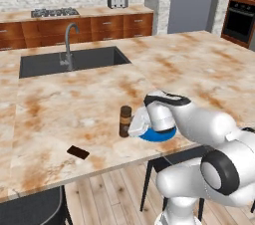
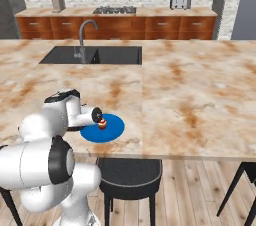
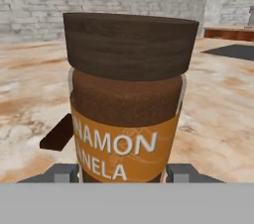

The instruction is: Take the cinnamon bottle from the cabinet and place it on the dining table, next to the plate with the cupcake. Then take the chocolate from the dining counter and place it on the cupcake plate.

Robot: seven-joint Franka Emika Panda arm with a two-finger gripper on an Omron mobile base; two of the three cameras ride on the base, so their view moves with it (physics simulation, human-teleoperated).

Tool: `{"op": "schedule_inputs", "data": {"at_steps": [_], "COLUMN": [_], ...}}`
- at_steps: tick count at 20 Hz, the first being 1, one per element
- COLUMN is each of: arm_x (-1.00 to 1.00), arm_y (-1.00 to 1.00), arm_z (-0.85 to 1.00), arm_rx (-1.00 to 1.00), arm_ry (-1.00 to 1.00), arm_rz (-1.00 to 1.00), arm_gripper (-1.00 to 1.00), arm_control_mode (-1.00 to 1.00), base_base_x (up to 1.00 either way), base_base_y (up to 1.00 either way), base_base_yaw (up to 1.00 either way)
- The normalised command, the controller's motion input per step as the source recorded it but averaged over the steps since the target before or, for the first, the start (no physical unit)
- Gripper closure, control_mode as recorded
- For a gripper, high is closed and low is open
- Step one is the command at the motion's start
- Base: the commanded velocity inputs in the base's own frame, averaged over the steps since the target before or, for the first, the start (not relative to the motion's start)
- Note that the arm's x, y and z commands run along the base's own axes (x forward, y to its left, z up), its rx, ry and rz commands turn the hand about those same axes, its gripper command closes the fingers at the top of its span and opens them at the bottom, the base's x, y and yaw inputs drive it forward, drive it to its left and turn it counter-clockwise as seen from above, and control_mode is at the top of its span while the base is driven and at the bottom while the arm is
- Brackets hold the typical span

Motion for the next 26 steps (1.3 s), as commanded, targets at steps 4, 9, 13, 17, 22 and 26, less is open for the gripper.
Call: {"op": "schedule_inputs", "data": {"at_steps": [4,9,13,17,22,26], "arm_x": [0.39,0.44,0.52,0.12,-0.23,-0.16], "arm_y": [0.00,0.00,0.19,0.19,0.12,-0.01], "arm_z": [-0.45,-0.39,-0.35,-0.26,0.08,0.82], "arm_rx": [0.00,0.00,-0.01,-0.03,-0.07,-0.04], "arm_ry": [-0.03,0.00,0.00,0.00,-0.01,0.00], "arm_rz": [0.00,-0.05,-0.08,-0.05,-0.04,-0.08], "arm_gripper": [1.00,1.00,1.00,1.00,-1.00,-1.00], "arm_control_mode": [-1.00,-1.00,-1.00,-1.00,-1.00,-1.00], "base_base_x": [0.00,0.00,0.00,0.00,0.00,0.00], "base_base_y": [0.00,0.00,0.00,0.00,0.00,0.00], "base_base_yaw": [0.00,0.00,0.00,0.00,0.00,0.00]}}
